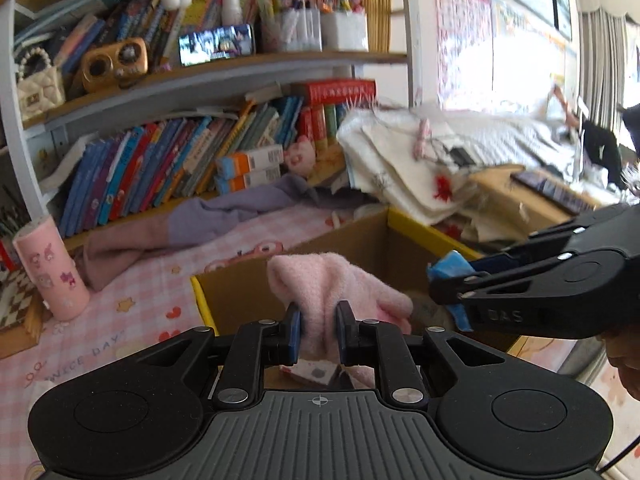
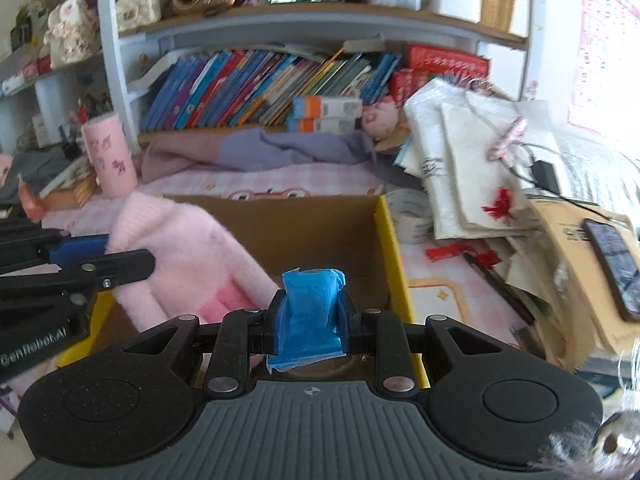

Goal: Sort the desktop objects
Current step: 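Lower the glove and packet into the yellow box and open both grippers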

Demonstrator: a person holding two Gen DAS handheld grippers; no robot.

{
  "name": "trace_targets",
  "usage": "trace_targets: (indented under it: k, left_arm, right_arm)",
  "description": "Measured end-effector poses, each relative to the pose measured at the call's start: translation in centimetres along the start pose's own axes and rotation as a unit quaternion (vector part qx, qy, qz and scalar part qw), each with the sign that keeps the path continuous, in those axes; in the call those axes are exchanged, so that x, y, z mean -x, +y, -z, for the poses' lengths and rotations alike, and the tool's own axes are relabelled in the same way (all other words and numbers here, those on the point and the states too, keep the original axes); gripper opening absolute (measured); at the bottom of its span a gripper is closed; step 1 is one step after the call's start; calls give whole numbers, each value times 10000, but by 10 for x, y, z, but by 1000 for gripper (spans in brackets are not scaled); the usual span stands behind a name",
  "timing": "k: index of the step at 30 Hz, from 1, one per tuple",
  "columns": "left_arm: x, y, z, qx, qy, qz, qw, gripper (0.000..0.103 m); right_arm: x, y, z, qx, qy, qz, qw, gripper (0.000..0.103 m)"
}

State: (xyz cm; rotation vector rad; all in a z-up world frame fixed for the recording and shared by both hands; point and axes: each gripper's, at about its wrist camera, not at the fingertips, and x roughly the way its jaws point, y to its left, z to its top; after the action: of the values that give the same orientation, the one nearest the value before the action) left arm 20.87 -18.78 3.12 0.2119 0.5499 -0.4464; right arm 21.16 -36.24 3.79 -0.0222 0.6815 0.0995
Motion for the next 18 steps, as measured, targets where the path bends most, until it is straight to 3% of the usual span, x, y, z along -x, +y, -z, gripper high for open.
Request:
trace_targets:
  k: [9,18]
  left_arm:
    - [-28,-7,11,-177,625,-13,9979,18]
    - [-37,-9,22,-120,921,-32,9957,24]
  right_arm:
    - [-40,4,7,397,655,-316,9966,23]
    - [-66,12,17,768,1290,-525,9873,23]
